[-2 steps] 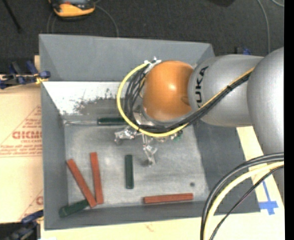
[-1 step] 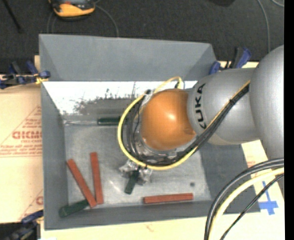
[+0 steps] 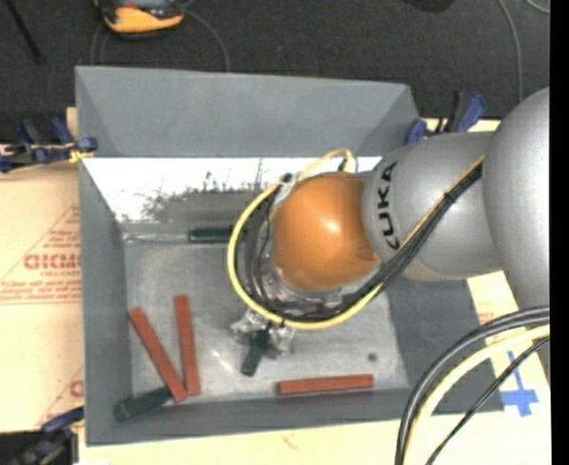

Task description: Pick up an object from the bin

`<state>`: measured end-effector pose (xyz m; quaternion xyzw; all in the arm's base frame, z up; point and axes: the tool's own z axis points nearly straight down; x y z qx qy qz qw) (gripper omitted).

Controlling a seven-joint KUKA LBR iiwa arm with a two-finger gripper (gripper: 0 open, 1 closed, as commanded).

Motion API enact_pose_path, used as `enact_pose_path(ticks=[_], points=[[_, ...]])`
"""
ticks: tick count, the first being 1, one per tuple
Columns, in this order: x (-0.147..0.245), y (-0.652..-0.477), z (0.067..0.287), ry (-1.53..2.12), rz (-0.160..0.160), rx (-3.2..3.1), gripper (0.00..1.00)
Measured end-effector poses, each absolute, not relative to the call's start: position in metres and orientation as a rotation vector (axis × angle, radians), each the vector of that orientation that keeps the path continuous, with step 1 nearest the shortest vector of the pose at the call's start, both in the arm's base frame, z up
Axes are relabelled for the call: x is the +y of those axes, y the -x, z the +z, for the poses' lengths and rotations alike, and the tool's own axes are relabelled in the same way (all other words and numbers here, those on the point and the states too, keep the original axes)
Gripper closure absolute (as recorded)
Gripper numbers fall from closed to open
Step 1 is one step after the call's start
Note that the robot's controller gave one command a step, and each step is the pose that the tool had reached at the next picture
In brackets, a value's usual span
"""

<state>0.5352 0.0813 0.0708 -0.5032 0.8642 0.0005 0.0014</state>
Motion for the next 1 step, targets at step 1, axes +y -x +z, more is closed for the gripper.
enact_pose_path(ticks=[1], points=[[0.0772,-0.4895,0.2012,1.555,0.0,2.728,1.0]])
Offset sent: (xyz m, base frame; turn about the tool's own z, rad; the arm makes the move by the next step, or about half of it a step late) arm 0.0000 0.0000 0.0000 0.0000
